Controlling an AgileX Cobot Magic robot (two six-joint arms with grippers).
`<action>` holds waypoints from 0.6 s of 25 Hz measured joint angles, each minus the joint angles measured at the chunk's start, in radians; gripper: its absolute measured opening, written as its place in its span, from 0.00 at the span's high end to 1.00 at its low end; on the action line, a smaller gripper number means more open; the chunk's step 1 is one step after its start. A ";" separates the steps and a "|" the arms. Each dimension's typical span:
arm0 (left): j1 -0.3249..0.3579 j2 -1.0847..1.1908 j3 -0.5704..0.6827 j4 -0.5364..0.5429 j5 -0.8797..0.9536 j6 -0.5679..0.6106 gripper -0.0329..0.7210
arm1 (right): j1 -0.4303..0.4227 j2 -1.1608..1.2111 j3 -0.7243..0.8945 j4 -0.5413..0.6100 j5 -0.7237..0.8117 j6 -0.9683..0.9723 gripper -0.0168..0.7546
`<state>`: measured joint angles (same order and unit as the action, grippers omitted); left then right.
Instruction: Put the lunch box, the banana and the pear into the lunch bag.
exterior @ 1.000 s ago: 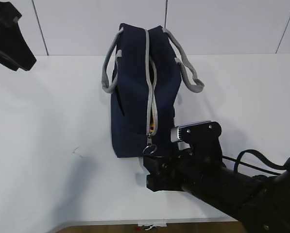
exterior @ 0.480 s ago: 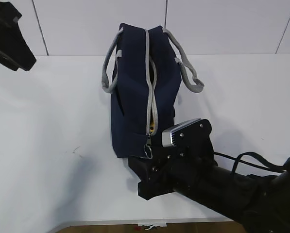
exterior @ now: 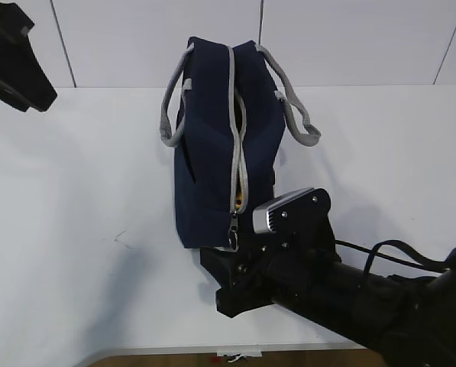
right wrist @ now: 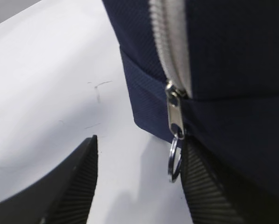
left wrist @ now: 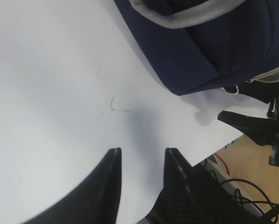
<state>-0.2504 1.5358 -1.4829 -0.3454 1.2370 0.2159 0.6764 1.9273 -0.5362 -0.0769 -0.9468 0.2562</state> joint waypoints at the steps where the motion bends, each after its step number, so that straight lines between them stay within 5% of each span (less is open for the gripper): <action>1: 0.000 0.000 0.000 0.000 0.000 0.000 0.64 | 0.000 0.000 0.000 0.000 0.000 0.000 0.39; 15: 0.000 0.000 0.000 0.000 0.000 0.000 0.65 | 0.000 0.000 0.002 0.077 0.018 0.000 0.39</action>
<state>-0.2504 1.5358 -1.4829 -0.3454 1.2370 0.2159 0.6764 1.9273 -0.5344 0.0000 -0.9284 0.2562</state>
